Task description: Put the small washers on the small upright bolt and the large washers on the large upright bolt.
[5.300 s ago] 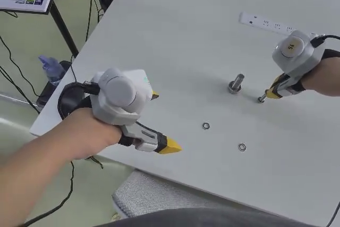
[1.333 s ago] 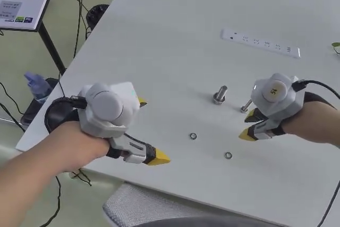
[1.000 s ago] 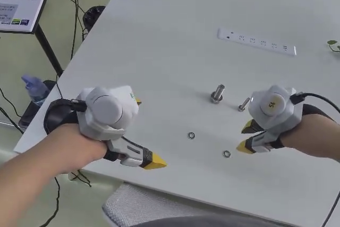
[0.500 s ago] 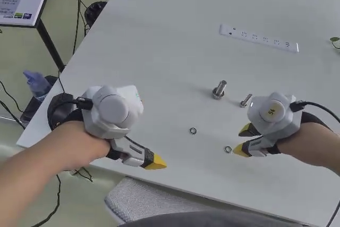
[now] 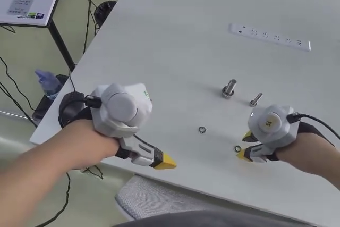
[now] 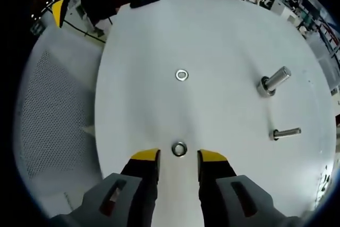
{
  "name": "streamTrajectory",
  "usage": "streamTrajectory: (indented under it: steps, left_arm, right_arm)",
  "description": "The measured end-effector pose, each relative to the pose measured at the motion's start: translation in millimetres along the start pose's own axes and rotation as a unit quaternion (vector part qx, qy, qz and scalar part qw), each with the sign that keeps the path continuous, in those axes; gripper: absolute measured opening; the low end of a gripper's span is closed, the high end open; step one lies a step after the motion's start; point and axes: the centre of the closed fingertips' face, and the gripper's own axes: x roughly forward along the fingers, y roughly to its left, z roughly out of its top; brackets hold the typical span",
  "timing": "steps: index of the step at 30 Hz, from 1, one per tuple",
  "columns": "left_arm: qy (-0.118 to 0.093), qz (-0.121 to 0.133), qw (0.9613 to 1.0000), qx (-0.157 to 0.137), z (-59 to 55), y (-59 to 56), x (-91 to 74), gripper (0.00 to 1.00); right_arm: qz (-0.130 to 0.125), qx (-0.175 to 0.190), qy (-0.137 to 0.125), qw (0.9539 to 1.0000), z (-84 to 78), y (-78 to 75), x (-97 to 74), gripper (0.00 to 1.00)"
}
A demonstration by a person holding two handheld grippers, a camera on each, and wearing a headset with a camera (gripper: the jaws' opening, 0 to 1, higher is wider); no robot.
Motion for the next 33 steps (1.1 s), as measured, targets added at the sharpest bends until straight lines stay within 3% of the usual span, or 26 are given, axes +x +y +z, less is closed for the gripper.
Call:
streamTrajectory:
  steps: [9, 18, 25, 33]
  left_arm:
    - [0.000, -0.008, 1.0000, 0.001, 1.5, -4.6, 1.9, 0.97]
    - [0.000, -0.014, 0.9999, 0.006, 2.6, -0.9, 3.4, 0.95]
    - [-0.001, -0.017, 0.9998, 0.004, 1.1, 1.3, 2.0, 0.93]
    - [0.001, -0.018, 0.9998, 0.008, -3.4, 5.8, -2.3, 0.90]
  right_arm:
    - [-0.004, -0.003, -0.001, 1.0000, -1.5, -1.0, 4.8, 0.28]
    - [-0.009, -0.016, 0.010, 0.9998, -1.4, -0.1, 4.4, 0.27]
    - [-0.013, -0.013, 0.013, 0.9997, 0.7, -1.1, 5.5, 0.21]
    - [-0.015, -0.037, 0.034, 0.9987, 0.2, -0.9, 8.0, 0.15]
